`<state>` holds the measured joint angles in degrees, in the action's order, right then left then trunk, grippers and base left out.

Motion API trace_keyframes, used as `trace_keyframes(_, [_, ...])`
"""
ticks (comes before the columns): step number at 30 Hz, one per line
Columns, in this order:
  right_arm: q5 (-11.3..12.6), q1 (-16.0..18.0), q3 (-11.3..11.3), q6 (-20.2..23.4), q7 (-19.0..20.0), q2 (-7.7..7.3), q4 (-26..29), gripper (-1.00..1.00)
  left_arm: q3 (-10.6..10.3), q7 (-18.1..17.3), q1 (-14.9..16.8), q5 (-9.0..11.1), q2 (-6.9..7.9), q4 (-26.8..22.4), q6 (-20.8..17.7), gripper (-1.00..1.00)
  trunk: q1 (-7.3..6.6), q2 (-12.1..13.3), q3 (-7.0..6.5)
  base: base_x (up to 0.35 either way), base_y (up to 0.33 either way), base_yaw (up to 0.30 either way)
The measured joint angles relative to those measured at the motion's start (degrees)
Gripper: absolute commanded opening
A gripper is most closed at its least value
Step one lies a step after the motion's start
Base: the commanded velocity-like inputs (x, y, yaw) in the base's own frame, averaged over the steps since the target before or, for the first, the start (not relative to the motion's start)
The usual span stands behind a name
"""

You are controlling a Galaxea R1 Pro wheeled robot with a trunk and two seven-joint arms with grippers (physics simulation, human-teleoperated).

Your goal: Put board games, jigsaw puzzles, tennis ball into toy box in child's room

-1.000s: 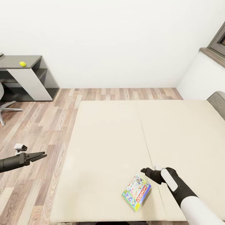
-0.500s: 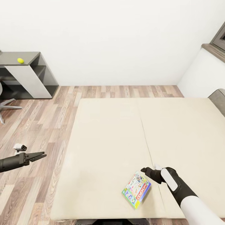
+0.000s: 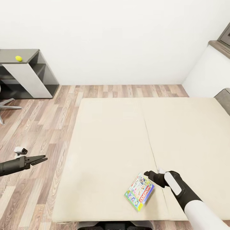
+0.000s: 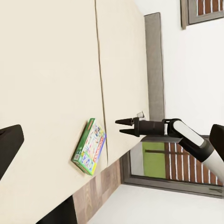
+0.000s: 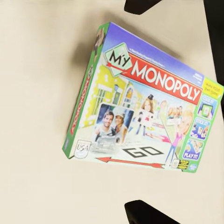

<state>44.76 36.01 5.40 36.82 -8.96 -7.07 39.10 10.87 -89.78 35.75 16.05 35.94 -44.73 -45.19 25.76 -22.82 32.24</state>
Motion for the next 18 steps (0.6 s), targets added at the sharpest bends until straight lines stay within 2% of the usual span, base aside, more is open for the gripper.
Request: trace_keyframes(18, [-0.01,0.08,0.03,-0.02,-0.02,0.42,0.39,1.00,0.00,0.00,0.00,-0.04,-0.01,0.00,0.00,1.00,0.00,0.00,1.70,0.000,0.000,0.000])
